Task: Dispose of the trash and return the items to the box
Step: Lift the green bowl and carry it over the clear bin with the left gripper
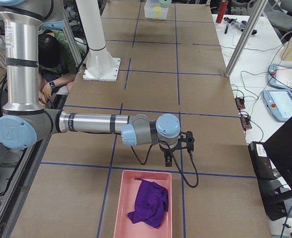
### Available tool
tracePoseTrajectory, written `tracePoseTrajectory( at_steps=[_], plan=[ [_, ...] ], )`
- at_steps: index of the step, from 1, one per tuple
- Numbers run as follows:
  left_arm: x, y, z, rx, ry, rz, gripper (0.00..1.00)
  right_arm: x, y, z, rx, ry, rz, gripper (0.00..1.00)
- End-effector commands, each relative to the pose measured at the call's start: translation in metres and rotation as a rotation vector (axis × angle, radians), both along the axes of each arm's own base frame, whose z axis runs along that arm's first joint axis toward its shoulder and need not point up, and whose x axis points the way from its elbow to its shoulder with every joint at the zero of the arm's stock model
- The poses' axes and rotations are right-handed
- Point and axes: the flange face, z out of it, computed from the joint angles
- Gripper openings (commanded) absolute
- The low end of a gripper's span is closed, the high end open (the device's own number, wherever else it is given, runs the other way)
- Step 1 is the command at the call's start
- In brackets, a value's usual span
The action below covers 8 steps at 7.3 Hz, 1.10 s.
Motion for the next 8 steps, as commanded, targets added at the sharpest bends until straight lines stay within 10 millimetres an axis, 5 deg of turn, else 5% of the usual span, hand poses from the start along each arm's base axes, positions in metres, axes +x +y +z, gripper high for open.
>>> tracePoseTrajectory(
  at_steps=[1,4,8],
  plan=[
    [-0.051,0.001,0.056,-0.026,-0.012,-0.003,0.0,-0.001,0.002,-0.018,0.004,-0.015,0.025,1.0],
    [-0.104,0.039,0.133,-0.11,-0.147,-0.035,0.0,0.0,0.003,-0.022,0.013,-0.012,0.025,1.0],
    [-0.11,0.061,0.182,-0.119,-0.154,-0.105,0.0,0.0,0.001,-0.024,0.019,-0.01,0.025,1.0]
  ],
)
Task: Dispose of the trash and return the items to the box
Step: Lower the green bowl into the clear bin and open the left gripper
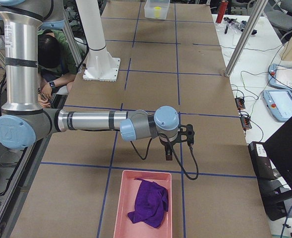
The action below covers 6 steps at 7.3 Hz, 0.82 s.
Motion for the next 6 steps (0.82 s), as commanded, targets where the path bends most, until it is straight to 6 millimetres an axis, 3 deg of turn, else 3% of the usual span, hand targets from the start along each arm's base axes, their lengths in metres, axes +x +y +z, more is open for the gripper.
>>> tracePoseTrajectory(
  at_steps=[1,2,4,5,6],
  plan=[
    [-0.002,0.006,0.014,0.009,-0.042,-0.012,0.0,0.0,0.0,-0.001,0.002,0.0,0.0,1.0],
    [-0.006,0.006,0.017,0.012,-0.09,-0.011,0.28,0.0,0.0,-0.002,0.002,0.0,0.001,1.0],
    [-0.006,0.006,0.016,0.015,-0.093,-0.012,1.0,0.0,-0.001,-0.008,0.012,-0.002,0.002,1.0],
    [-0.006,0.003,0.012,0.023,-0.097,-0.011,1.0,0.0,0.0,-0.008,0.012,-0.002,0.002,1.0],
    [-0.011,-0.016,-0.024,0.07,-0.111,-0.037,1.0,0.0,-0.001,-0.008,0.013,0.0,0.001,1.0]
  ],
)
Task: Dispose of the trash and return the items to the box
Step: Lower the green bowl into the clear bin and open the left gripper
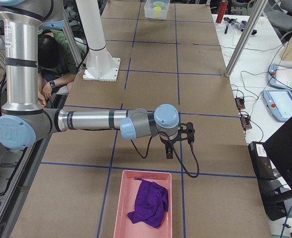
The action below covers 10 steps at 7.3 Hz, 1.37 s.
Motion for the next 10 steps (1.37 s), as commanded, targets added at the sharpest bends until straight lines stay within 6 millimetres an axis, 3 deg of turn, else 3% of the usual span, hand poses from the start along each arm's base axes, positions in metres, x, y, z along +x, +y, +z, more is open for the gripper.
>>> tracePoseTrajectory(
  at_steps=[1,3,4,5,6,7,8,9,10],
  plan=[
    [-0.009,-0.037,-0.086,0.147,-0.043,-0.02,1.0,0.001,0.001,0.0,0.0,0.001,0.001,1.0],
    [-0.012,-0.056,-0.18,0.241,-0.062,-0.063,1.0,0.001,0.002,0.001,-0.001,0.0,0.001,1.0],
    [-0.009,-0.059,-0.203,0.326,-0.07,-0.074,1.0,0.001,0.002,0.002,-0.003,0.001,0.001,1.0],
    [-0.005,-0.053,-0.194,0.323,-0.069,-0.068,1.0,0.001,0.009,0.008,-0.011,0.003,-0.001,1.0],
    [0.004,-0.058,-0.208,0.351,-0.067,-0.046,1.0,0.001,0.009,0.009,-0.013,0.002,-0.002,1.0],
    [0.036,-0.071,-0.235,0.387,-0.055,0.016,1.0,0.001,0.01,0.01,-0.015,0.004,-0.002,1.0],
    [0.07,-0.079,-0.246,0.319,-0.039,0.081,1.0,0.001,0.01,0.01,-0.014,0.005,-0.003,1.0],
    [0.079,-0.082,-0.257,0.218,-0.028,0.102,1.0,0.001,0.011,0.011,-0.002,0.009,-0.003,1.0],
    [0.083,-0.08,-0.256,0.149,-0.019,0.117,1.0,0.001,0.011,0.011,0.001,0.009,-0.005,1.0]
  ],
)
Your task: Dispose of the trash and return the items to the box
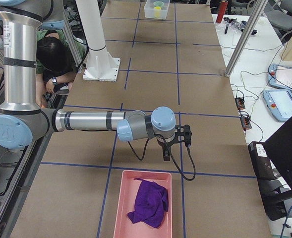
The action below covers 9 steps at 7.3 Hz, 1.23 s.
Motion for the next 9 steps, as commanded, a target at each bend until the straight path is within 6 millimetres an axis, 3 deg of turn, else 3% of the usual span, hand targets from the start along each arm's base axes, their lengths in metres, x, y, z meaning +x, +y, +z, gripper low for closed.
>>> tracePoseTrajectory(
  at_steps=[1,2,3,4,5,9],
  plan=[
    [0.012,0.004,0.001,-0.121,0.006,0.033,1.0,0.0,0.0,0.0,0.006,0.002,-0.002,1.0],
    [0.014,0.007,0.01,-0.142,0.007,0.038,1.0,0.0,0.0,0.0,0.007,0.002,-0.003,1.0],
    [0.016,0.008,0.034,-0.179,0.014,0.043,1.0,0.0,0.001,0.001,0.007,0.002,-0.003,1.0],
    [0.031,0.006,0.039,-0.189,0.022,0.072,1.0,0.0,0.001,0.002,0.005,0.004,-0.003,1.0],
    [0.066,0.002,0.04,-0.197,0.026,0.138,1.0,0.0,0.001,0.003,0.002,0.002,-0.003,1.0],
    [0.072,0.003,0.042,-0.209,0.078,0.153,1.0,0.0,0.003,0.007,-0.009,0.004,-0.003,1.0]
  ],
)
